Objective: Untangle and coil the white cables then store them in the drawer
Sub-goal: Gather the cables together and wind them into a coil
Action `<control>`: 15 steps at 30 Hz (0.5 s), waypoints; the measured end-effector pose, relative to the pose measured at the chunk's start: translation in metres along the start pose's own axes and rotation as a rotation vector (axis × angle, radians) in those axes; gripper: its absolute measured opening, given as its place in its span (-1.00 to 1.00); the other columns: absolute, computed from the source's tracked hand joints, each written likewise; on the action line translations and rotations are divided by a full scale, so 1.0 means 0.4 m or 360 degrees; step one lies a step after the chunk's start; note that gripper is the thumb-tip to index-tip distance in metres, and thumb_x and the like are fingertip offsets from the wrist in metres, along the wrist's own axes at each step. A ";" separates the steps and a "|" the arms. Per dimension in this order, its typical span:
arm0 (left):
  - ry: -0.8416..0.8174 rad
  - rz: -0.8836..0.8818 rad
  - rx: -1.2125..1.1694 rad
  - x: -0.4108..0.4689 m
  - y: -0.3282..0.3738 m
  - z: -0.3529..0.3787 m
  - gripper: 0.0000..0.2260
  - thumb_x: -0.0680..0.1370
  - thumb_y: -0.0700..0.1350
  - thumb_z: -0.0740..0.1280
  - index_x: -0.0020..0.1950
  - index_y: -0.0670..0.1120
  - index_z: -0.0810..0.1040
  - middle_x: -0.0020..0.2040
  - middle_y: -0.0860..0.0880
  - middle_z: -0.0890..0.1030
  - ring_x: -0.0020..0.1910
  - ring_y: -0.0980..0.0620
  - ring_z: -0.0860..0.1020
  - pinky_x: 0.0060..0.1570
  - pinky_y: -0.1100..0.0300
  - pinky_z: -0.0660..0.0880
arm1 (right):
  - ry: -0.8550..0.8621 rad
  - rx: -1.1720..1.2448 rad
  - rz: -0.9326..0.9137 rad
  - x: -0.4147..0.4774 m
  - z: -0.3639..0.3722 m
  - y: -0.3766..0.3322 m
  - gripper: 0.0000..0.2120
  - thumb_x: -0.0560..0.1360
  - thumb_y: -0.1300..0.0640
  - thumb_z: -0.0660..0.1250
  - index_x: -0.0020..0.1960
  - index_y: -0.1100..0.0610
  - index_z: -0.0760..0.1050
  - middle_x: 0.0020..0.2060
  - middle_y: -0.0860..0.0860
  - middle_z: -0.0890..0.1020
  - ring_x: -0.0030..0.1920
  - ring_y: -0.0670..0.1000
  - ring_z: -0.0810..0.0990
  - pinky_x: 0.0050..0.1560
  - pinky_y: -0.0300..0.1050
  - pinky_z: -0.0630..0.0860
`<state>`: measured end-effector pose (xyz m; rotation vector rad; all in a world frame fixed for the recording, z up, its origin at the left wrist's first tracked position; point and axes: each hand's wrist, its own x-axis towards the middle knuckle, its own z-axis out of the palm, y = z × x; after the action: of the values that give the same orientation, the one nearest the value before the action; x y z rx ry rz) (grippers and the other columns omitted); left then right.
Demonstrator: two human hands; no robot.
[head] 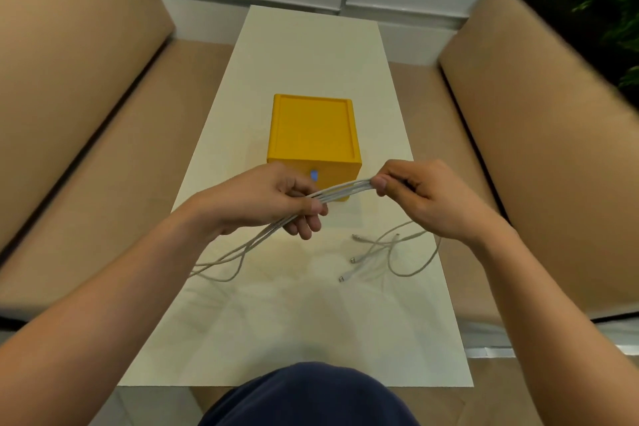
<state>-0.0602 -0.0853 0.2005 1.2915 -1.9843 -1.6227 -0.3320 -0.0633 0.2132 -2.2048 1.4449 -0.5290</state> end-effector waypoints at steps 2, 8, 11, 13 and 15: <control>-0.0081 0.0015 -0.0102 -0.011 0.007 -0.014 -0.85 0.64 -0.14 0.37 0.11 -0.16 0.70 -0.09 -0.14 0.75 -0.15 -0.02 0.72 -0.14 0.20 0.62 | 0.0000 0.0028 0.0026 0.001 -0.002 0.001 -0.71 0.66 -0.12 0.20 -0.05 0.00 0.59 -0.43 -0.11 0.46 -0.43 -0.06 0.37 -0.41 -0.25 0.24; -0.0201 0.0014 -0.0249 -0.020 -0.009 -0.047 -0.78 0.60 -0.07 0.39 0.16 -0.17 0.68 -0.18 -0.11 0.69 -0.39 0.06 0.49 -0.36 0.29 0.45 | 0.0112 0.0208 0.0028 -0.001 0.012 -0.012 -0.77 0.61 -0.13 0.28 -0.02 -0.02 0.63 -0.46 0.01 0.43 -0.44 -0.10 0.32 -0.40 -0.20 0.24; -0.0160 0.0082 -0.0275 -0.026 -0.015 -0.053 -0.73 0.63 0.00 0.33 0.14 -0.14 0.70 -0.22 -0.06 0.61 -0.40 0.09 0.38 -0.37 0.31 0.36 | 0.0111 0.0234 0.0029 -0.004 0.002 -0.004 -0.79 0.62 -0.06 0.34 -0.09 0.01 0.65 -0.47 -0.09 0.41 -0.43 -0.10 0.30 -0.38 -0.20 0.23; -0.0114 0.0126 -0.0115 -0.035 -0.020 -0.062 -0.77 0.66 -0.03 0.32 0.09 -0.10 0.73 -0.25 -0.02 0.61 -0.39 0.10 0.40 -0.36 0.29 0.37 | 0.0090 0.0226 0.0006 -0.012 0.001 -0.013 -0.79 0.59 -0.09 0.35 -0.08 0.00 0.67 -0.43 -0.09 0.48 -0.41 -0.08 0.34 -0.37 -0.15 0.27; -0.0081 0.0142 0.0146 -0.040 -0.021 -0.067 -0.80 0.67 -0.03 0.33 0.05 -0.04 0.74 -0.28 0.02 0.64 -0.39 0.11 0.43 -0.34 0.27 0.40 | 0.0057 0.0120 0.0004 -0.017 0.006 -0.025 -0.76 0.56 -0.17 0.33 -0.05 -0.05 0.69 -0.38 -0.08 0.58 -0.40 -0.01 0.43 -0.36 -0.07 0.34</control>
<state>-0.0290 -0.0902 0.2070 1.1853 -2.1372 -1.5546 -0.3259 -0.0531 0.2163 -2.1446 1.4221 -0.6153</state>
